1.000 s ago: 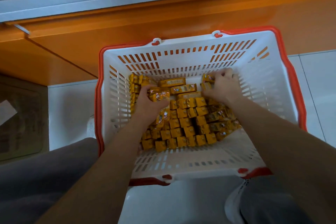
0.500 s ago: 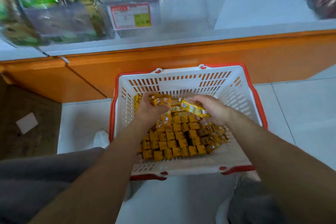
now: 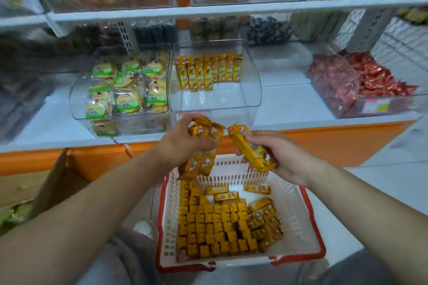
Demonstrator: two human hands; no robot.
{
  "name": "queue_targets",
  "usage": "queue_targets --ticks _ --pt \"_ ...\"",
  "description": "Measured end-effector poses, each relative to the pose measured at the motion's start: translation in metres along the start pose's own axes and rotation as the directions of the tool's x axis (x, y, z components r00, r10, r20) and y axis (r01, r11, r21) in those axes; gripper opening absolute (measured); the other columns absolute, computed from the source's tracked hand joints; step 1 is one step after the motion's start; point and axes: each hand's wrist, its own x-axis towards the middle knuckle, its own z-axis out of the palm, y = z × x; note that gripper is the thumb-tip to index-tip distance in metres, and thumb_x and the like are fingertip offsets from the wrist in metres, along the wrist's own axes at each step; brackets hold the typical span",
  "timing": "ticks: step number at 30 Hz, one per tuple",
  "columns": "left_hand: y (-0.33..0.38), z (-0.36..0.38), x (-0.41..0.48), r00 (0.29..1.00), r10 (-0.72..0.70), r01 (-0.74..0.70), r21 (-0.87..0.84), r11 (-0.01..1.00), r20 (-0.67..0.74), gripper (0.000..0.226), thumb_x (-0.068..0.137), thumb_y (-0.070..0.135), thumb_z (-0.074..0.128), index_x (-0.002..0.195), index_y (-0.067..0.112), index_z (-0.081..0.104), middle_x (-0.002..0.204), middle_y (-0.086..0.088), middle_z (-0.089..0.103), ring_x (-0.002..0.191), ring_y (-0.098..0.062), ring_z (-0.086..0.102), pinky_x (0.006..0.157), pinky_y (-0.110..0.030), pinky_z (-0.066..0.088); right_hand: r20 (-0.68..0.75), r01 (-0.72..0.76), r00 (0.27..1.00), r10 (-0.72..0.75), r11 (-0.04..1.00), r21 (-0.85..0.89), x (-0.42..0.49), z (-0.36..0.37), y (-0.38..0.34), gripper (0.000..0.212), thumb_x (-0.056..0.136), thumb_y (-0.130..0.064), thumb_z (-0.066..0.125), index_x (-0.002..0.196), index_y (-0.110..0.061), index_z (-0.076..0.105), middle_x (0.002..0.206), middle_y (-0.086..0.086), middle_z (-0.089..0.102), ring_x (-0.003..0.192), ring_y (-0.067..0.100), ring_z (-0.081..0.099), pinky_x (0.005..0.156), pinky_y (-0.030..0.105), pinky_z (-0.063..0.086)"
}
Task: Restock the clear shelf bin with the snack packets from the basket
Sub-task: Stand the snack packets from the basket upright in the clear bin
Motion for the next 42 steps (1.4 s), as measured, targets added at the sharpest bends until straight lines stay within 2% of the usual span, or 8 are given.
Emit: queue_targets --ticks 8,14,19,24,29,33,38,42 --pt "0.004 -0.010 0.003 0.995 0.049 -0.068 -0.219 0.973 -0.089 0.051 0.077 0.004 0.083 0.114 0.032 0.063 0.086 -0.005 0.077 0.078 -0.030 0.077 0.060 -0.041 0.062 -0.157 0.197 0.970 -0.185 0.978 0.066 0.013 0.022 -0.014 0.052 0.070 -0.022 0.078 0.120 -0.019 0.063 0.080 0.000 0.071 0.066 0.015 0.067 0.051 0.026 0.050" --pt "0.012 -0.023 0.017 0.987 0.055 -0.094 -0.269 0.959 -0.148 0.056 0.078 0.001 0.082 0.122 0.029 0.060 0.102 -0.015 0.074 0.088 -0.037 0.076 0.070 -0.054 0.063 -0.187 0.258 0.953 -0.238 0.962 0.094 0.029 0.017 -0.021 0.042 0.069 -0.024 0.080 0.109 -0.024 0.067 0.077 0.000 0.069 0.065 0.016 0.067 0.051 0.030 0.051" --pt "0.011 -0.026 0.022 0.989 0.061 -0.097 -0.278 0.956 -0.134 0.054 0.077 0.003 0.083 0.119 0.030 0.062 0.093 -0.008 0.076 0.085 -0.035 0.076 0.066 -0.048 0.063 -0.186 0.252 0.954 -0.237 0.966 0.062 0.038 0.025 -0.028 0.044 0.071 -0.030 0.080 0.113 -0.025 0.067 0.079 -0.001 0.070 0.067 0.014 0.066 0.059 0.030 0.050" --pt "0.017 -0.038 0.026 0.986 0.064 -0.109 -0.295 0.949 -0.157 0.056 0.076 0.007 0.085 0.121 0.030 0.062 0.101 -0.009 0.077 0.089 -0.034 0.077 0.076 -0.058 0.062 -0.199 0.303 0.934 -0.296 0.953 0.006 0.048 0.030 -0.048 0.043 0.073 -0.023 0.076 0.113 -0.021 0.062 0.082 0.000 0.073 0.069 0.017 0.068 0.065 0.032 0.053" --pt "0.025 -0.059 0.028 0.976 0.091 -0.149 -0.303 0.941 -0.199 0.049 0.081 0.003 0.080 0.118 0.027 0.061 0.099 -0.012 0.078 0.089 -0.036 0.077 0.078 -0.061 0.061 -0.308 0.350 0.848 -0.432 0.892 -0.287 0.097 0.017 -0.087 0.035 0.083 -0.003 0.076 0.104 -0.023 0.056 0.098 0.012 0.067 0.085 0.021 0.068 0.077 0.038 0.060" --pt "0.025 -0.072 0.030 0.970 0.097 -0.163 -0.301 0.940 -0.223 0.047 0.081 0.004 0.080 0.114 0.031 0.060 0.095 -0.010 0.078 0.086 -0.034 0.077 0.074 -0.056 0.063 -0.330 0.286 0.795 -0.508 0.796 -0.534 0.168 0.002 -0.103 0.034 0.083 -0.001 0.075 0.095 -0.025 0.055 0.098 0.007 0.069 0.087 0.022 0.066 0.068 0.033 0.057" --pt "0.023 -0.080 0.037 0.967 0.103 -0.171 -0.288 0.942 -0.235 0.050 0.081 0.007 0.081 0.115 0.036 0.058 0.093 -0.003 0.079 0.084 -0.028 0.078 0.073 -0.051 0.064 -0.276 0.062 0.786 -0.553 0.515 -0.855 0.259 -0.020 -0.100 0.038 0.081 -0.001 0.073 0.116 -0.012 0.064 0.108 0.014 0.071 0.100 0.032 0.068 0.088 0.044 0.055" --pt "0.020 -0.081 0.043 0.970 0.092 -0.159 -0.305 0.939 -0.223 0.051 0.082 0.008 0.080 0.117 0.037 0.058 0.092 -0.003 0.079 0.081 -0.029 0.078 0.062 -0.044 0.064 -0.266 -0.019 0.765 -0.586 0.392 -0.920 0.297 -0.031 -0.094 0.037 0.081 -0.002 0.073 0.116 -0.011 0.065 0.109 0.014 0.070 0.101 0.031 0.065 0.086 0.033 0.051"
